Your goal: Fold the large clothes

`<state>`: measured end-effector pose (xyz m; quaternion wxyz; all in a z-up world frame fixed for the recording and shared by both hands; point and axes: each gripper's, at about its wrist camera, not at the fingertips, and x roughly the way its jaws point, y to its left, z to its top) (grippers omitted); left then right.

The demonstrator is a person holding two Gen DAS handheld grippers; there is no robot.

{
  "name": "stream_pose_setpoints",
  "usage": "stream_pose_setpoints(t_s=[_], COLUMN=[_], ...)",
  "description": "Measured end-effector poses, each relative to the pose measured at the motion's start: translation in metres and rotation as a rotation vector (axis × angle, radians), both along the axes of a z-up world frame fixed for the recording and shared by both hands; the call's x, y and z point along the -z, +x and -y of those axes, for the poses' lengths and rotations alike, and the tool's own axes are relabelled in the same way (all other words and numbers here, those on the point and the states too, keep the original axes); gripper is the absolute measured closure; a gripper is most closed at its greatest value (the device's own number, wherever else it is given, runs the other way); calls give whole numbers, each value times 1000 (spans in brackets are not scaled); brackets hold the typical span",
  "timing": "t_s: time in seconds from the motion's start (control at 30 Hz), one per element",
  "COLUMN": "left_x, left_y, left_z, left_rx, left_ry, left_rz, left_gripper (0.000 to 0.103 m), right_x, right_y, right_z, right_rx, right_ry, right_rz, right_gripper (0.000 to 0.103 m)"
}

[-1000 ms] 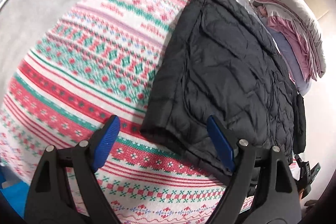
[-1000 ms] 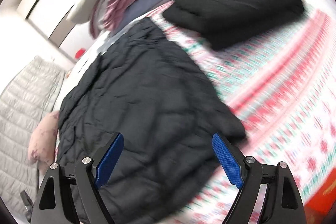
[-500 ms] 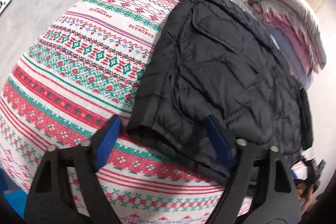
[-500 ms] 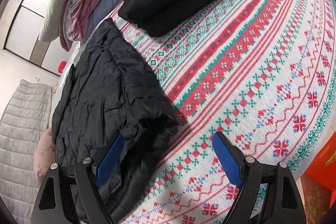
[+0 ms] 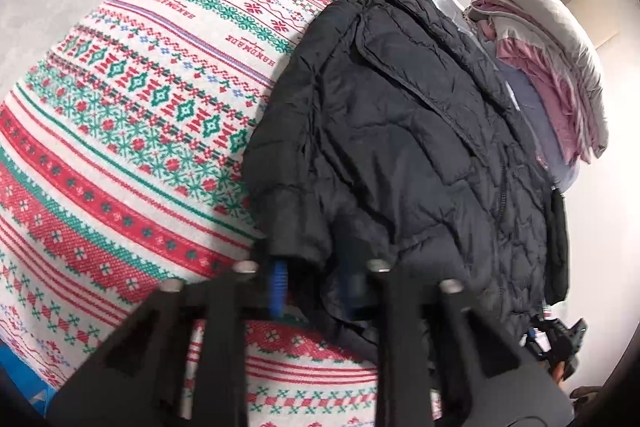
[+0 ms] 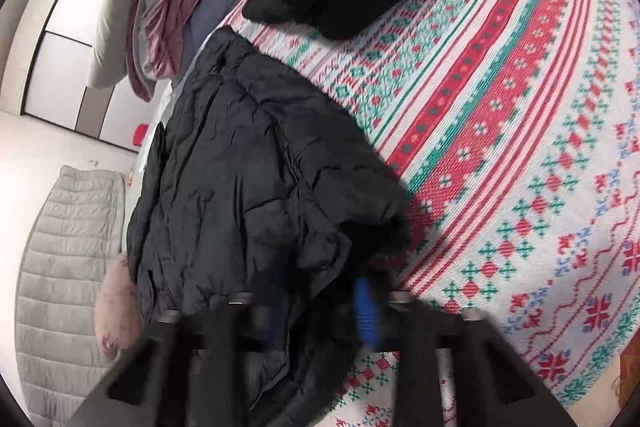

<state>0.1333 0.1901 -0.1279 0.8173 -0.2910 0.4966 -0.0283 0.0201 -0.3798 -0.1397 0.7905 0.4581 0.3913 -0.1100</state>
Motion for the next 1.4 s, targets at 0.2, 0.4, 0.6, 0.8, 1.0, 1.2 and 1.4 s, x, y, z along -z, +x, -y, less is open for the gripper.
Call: stream_pose_setpoints(t_s=[0.2,0.4,0.6,0.8,1.0,1.2,1.4], left_x=[-19,-38,-5,0,-5,-22,-48], left_y=[-19,-41,-20,-10,-9,-24,-53], left_z=[-3,3,-5,-2,9,4,7], left_rx=[-27,13,5,-1,23,-3,-18], left_ry=[-42,-27,-48,-39,19,-14,-32], left_rz=[47,75,-44,-22,28,84,152], left_gripper=[93,93,78,67,89,93,94], right_x=[-18,-38,-25,-11,-19,-26,-45], right_y=[-15,-39,-19,-9,4,-8,-24], right_z=[-6,-14,-16,-15,-28,-23,-23], right_rx=[46,123,97,100,37,21,-2], right_ry=[-14,-67,-57,-25,-122,-114,-157], right_rz=[97,164,26,-43,-20,50,151], right_gripper=[94,94,79,53,84,91,94])
